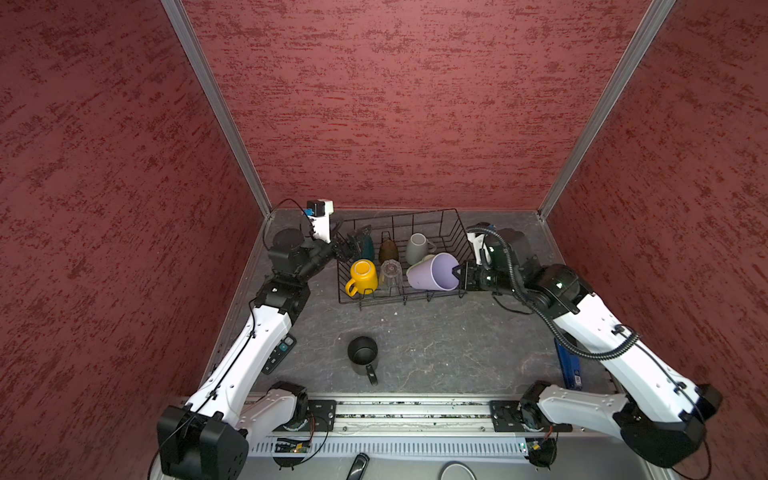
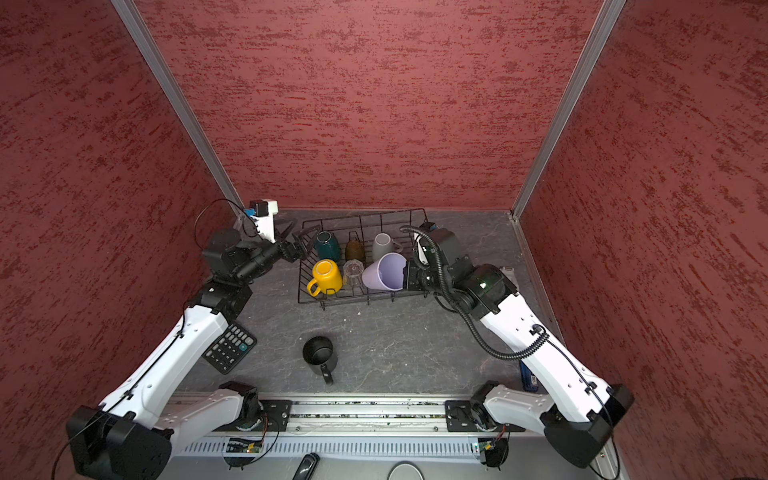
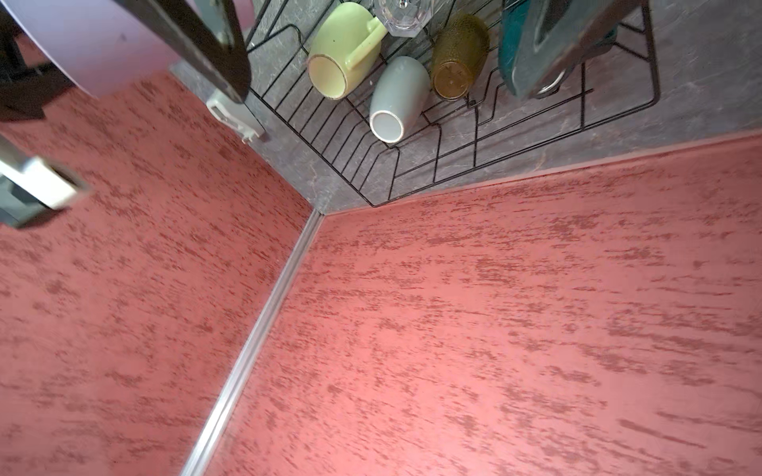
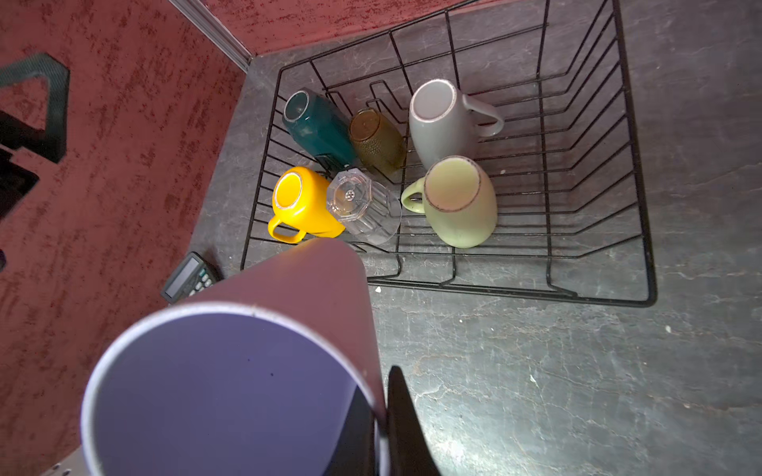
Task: Load cups into a dish rack
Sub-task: Pick up the cup from the center of the table, then place the cup upside down at the dish rack.
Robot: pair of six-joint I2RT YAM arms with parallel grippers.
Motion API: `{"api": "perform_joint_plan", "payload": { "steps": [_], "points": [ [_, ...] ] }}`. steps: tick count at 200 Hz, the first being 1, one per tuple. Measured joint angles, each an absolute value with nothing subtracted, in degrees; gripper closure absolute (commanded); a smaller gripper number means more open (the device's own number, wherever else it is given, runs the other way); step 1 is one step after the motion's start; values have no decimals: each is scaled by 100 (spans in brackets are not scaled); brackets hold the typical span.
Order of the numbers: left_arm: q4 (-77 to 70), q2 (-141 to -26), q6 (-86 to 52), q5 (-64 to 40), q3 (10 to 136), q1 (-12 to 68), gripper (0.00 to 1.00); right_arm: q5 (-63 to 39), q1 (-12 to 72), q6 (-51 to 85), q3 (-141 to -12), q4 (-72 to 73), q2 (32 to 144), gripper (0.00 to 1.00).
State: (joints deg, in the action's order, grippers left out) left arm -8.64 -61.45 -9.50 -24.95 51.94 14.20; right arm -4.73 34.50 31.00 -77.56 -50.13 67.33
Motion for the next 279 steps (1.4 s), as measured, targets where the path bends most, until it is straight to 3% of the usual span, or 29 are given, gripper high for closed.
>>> {"api": "perform_joint_plan", "payload": {
  "steps": [75, 130, 183, 279],
  "points": [
    [-2939, -6831, 722, -3946, 4283, 2047, 0, -2585, 1557, 3087, -7118, -3562, 6875, 100],
    [-3435, -7677, 1236, -4919, 4731, 2259, 0, -3811, 1441, 3181, -7118, -2585, 7017, 100],
    [-3986, -8071, 1273, -5100, 5015, 2307, 0, -4735, 1441, 3433, -6919, -1962, 7061, 100],
    [-4775, -8455, 1028, -5524, 5284, 2543, 1, -5448, 1441, 4165, -6462, -928, 7061, 100]
  ]
}}
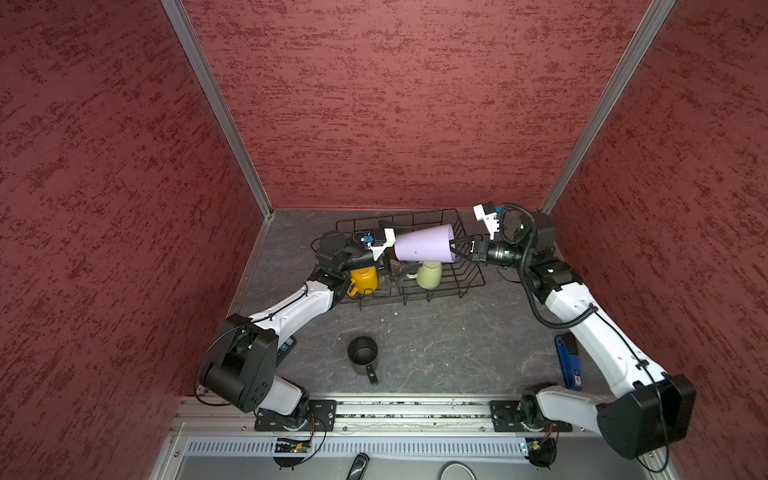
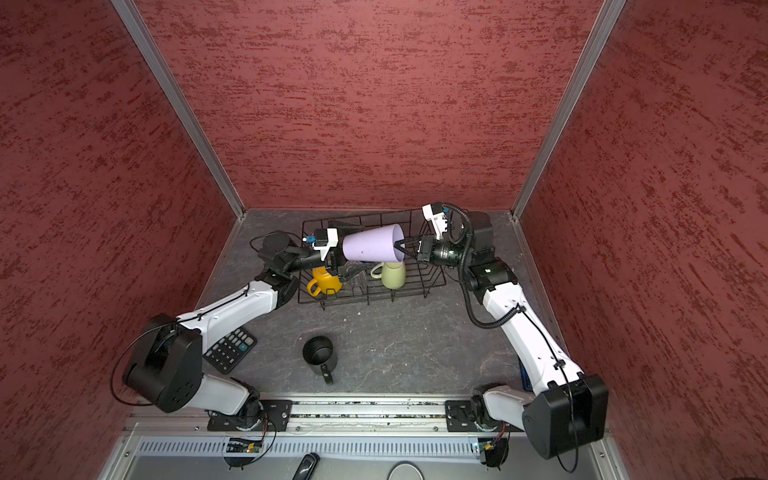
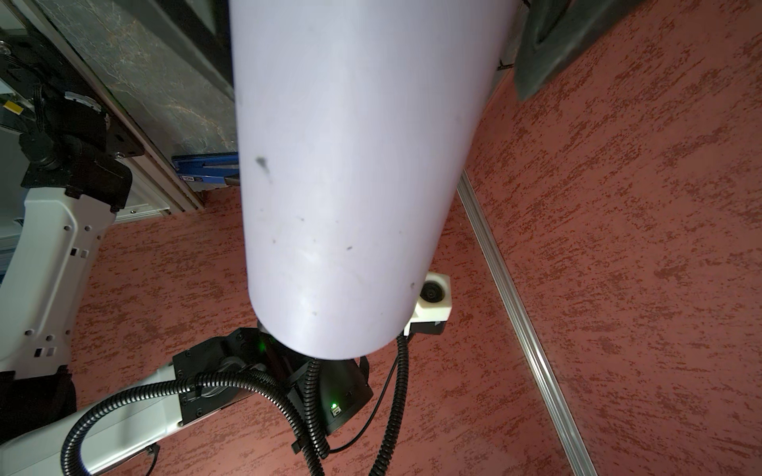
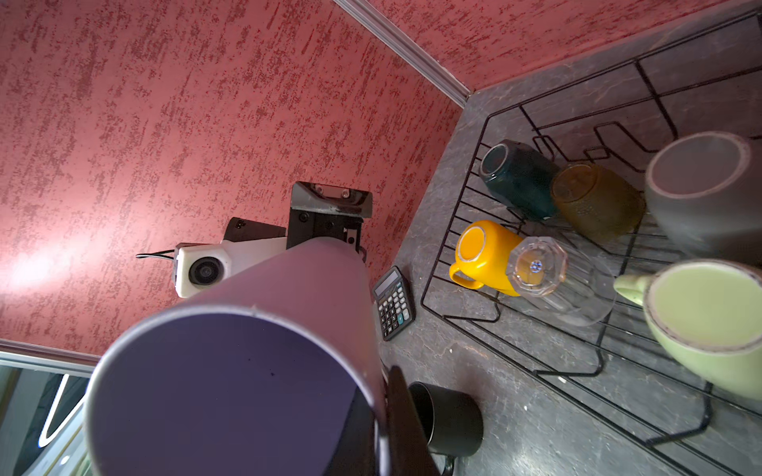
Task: Load cups into a dish rack
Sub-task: Place the cup upside down at the dish rack.
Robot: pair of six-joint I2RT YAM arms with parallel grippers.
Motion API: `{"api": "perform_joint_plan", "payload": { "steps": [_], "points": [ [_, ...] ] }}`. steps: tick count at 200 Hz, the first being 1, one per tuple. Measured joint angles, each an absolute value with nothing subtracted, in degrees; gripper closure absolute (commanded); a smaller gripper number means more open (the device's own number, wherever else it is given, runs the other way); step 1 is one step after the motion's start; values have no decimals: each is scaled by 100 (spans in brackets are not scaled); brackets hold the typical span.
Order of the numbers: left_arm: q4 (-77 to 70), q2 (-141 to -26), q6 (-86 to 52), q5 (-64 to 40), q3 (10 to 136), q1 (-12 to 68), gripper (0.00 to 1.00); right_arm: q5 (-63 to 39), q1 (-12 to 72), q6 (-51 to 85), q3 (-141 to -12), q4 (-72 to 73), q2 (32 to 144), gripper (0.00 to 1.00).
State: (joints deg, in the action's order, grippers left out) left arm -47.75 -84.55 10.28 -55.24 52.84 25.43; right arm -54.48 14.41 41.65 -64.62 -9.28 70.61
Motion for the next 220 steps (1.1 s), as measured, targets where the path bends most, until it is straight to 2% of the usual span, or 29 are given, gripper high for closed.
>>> {"api": "perform_joint_plan", "payload": {
  "steps": [126, 220],
  "points": [
    [-5607, -8672, 602, -5918, 5500, 2733, 3, -5666, 1441, 4554, -6331, -447, 7111, 100],
    [-6095, -8892, 279, -6038, 5588, 2740, 10, -5896, 1441, 5041, -6163, 137, 7170, 100]
  ]
}}
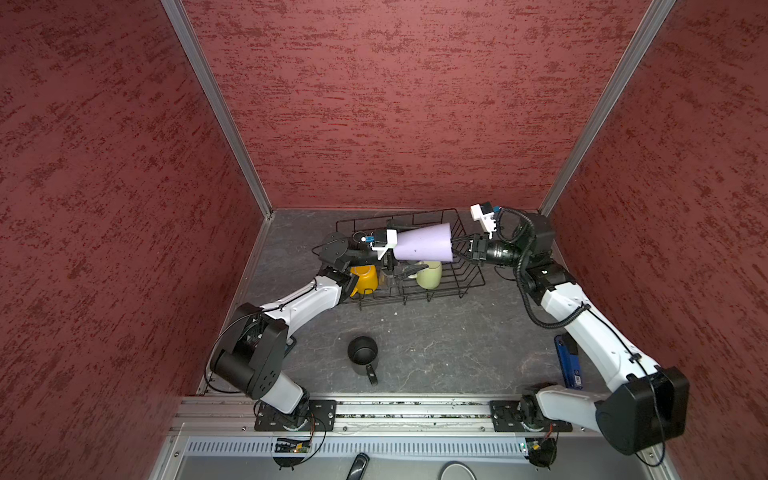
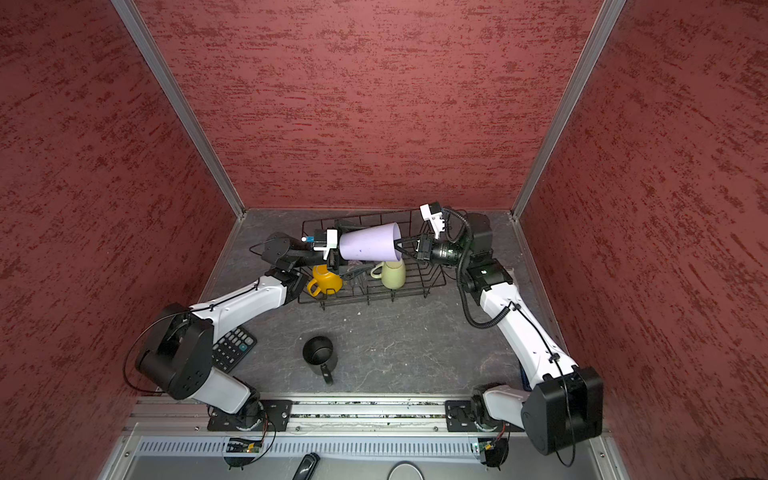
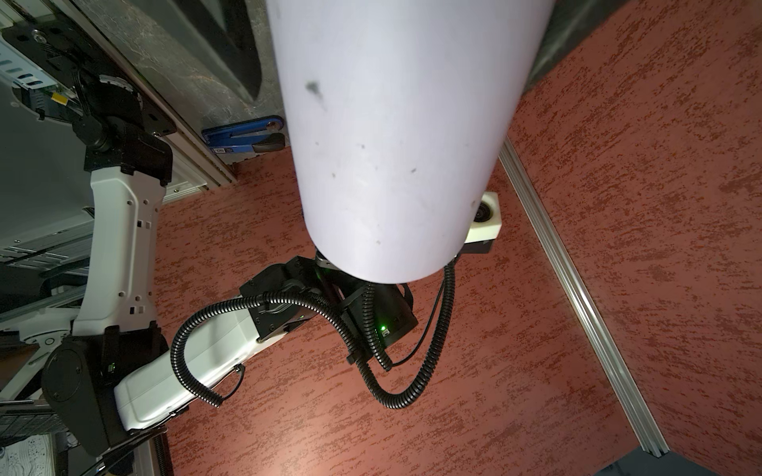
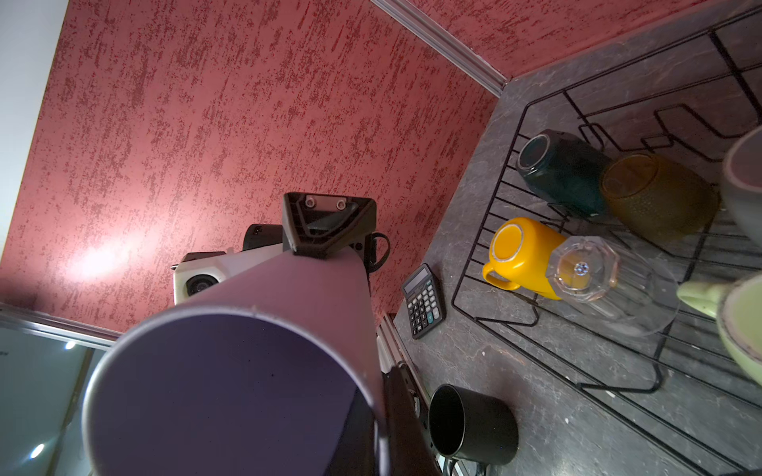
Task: Load cups into a dish rack
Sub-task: Place the cup upside down at the dish rack.
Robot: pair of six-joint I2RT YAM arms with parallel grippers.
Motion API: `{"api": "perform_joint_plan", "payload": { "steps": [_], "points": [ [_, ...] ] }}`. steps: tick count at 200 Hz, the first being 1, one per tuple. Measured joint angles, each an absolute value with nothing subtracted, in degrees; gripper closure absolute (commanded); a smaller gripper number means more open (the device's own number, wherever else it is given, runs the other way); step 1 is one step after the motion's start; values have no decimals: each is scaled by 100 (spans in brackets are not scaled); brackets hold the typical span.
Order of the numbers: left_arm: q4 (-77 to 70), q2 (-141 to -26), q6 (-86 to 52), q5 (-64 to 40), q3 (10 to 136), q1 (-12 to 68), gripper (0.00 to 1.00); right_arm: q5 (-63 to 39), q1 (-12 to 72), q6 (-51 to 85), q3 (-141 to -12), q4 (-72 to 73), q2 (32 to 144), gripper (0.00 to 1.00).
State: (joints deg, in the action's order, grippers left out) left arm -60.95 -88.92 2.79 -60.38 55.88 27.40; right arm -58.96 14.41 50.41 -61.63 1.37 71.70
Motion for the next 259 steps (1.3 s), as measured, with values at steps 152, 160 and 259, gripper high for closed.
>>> {"api": "perform_joint_plan", "payload": {
  "steps": [152, 160, 259],
  "points": [
    [-5481, -8807, 572, -5758, 5675, 2810, 65, -5712, 1441, 4840, -6145, -113, 7170, 70],
    [-5459, -8801, 593, -5723, 5675, 2816, 69, -5645, 1441, 4801, -6147, -185, 7166, 65],
    [-3660, -8447, 729, -4866, 6351, 2803, 90, -2093, 1225, 3459, -6735, -2318, 6259, 1]
  ]
}}
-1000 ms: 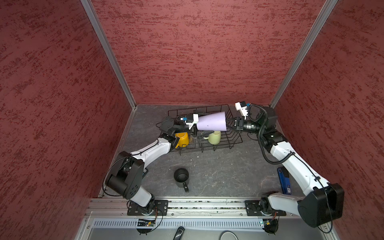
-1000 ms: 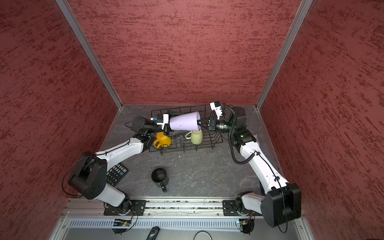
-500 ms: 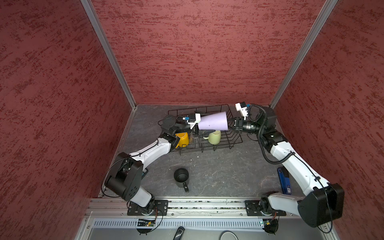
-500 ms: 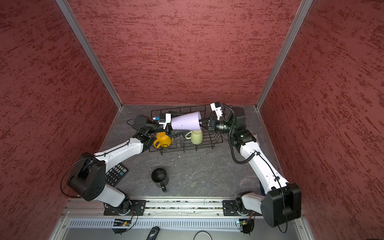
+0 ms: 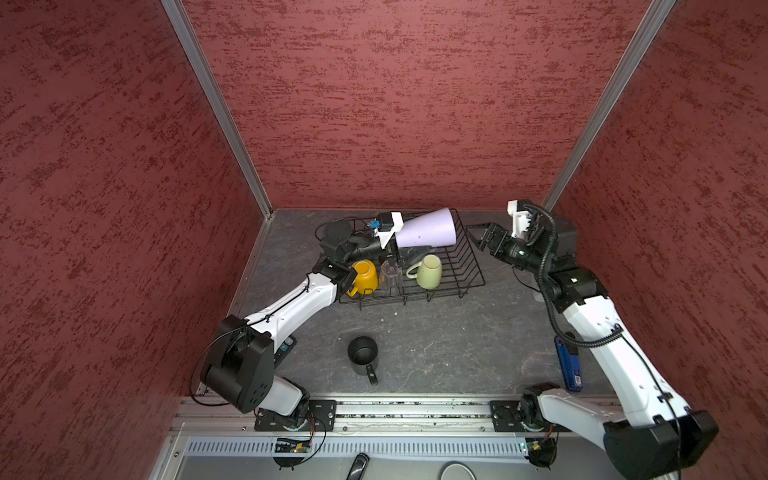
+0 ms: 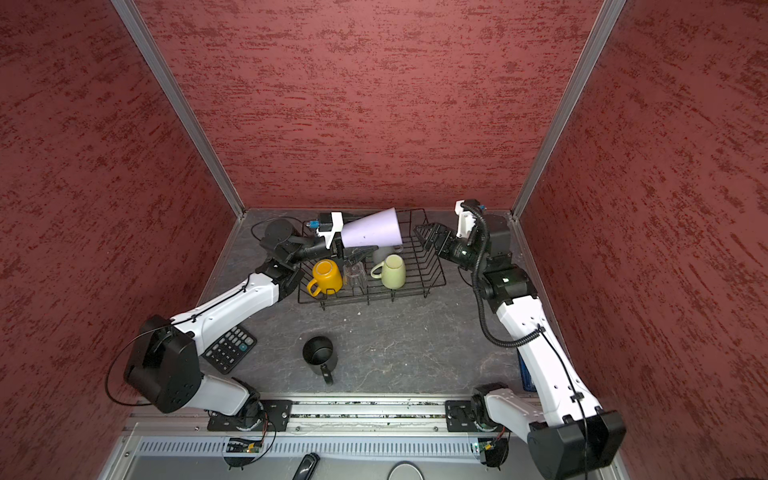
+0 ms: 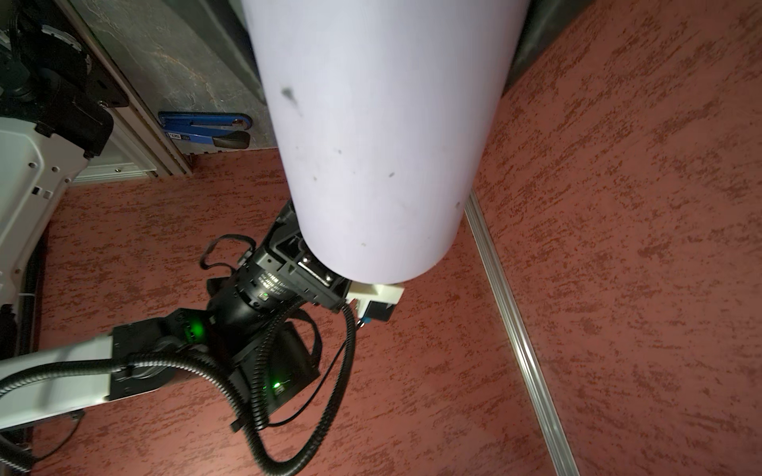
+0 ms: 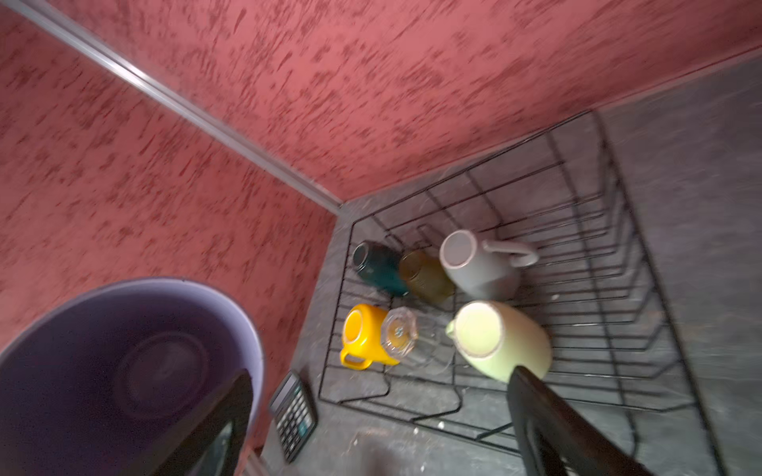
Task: Load cups into a dish rack
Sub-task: Place the cup upside down at the dish rack.
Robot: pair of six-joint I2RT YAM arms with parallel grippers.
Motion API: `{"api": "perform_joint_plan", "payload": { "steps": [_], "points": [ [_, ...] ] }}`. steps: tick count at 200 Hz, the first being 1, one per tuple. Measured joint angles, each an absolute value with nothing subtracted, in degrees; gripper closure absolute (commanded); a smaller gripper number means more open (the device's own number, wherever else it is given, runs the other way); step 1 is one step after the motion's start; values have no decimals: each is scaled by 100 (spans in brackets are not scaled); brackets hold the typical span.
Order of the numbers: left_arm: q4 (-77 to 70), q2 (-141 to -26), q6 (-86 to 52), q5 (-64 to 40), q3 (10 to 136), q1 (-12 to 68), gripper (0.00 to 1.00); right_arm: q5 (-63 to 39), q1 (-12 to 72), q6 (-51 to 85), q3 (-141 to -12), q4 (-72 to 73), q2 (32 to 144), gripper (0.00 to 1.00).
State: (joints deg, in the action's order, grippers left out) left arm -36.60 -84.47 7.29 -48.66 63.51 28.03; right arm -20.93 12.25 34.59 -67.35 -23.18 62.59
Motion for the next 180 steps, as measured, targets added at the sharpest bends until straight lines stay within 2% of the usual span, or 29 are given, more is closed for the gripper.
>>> {"api": "perform_joint_plan", "payload": {
  "steps": [28, 61, 133, 180],
  "points": [
    [-2578, -8670, 458, -4501, 7273, 2749, 91, -985, 1225, 3089, -6735, -2602, 6060, 1],
    [-1219, -9262, 145, -4285, 8444, 2657, 93, -351, 1221, 2781, -6735, -2897, 6080, 1],
    [1564, -11028, -276, -3844, 10888, 2711, 93, -80, 1221, 2458, -6681, -3140, 6027, 1],
    [3439, -12223, -30, -3131, 12884, 3197, 92, -91, 1221, 2349, -6571, -3238, 5977, 1]
  ]
}}
